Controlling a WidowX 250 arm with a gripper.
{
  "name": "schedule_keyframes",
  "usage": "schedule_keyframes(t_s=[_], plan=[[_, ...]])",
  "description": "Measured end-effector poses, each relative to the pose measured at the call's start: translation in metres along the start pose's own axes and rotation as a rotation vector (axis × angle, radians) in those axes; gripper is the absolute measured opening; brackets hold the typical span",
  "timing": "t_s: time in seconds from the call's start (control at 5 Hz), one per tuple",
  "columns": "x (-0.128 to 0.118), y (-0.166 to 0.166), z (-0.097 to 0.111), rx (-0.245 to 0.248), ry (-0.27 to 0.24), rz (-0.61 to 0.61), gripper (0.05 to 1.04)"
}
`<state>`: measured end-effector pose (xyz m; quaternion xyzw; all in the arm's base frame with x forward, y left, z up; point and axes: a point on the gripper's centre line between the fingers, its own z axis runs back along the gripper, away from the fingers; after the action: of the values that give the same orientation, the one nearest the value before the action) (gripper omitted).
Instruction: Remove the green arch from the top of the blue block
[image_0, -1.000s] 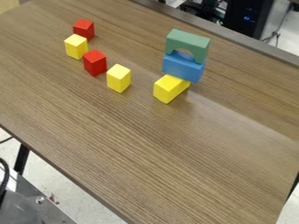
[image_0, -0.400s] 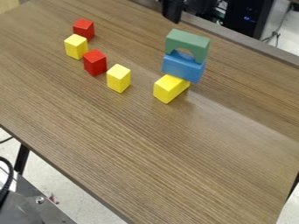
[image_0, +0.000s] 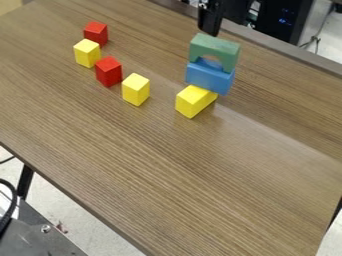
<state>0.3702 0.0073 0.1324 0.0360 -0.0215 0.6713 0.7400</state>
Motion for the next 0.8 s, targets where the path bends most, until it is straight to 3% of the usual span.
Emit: schedule_keyframes(t_s=[0.8], plan=[[0.005,0.011,-0.028,0.083,-0.045,0.032,1.000]])
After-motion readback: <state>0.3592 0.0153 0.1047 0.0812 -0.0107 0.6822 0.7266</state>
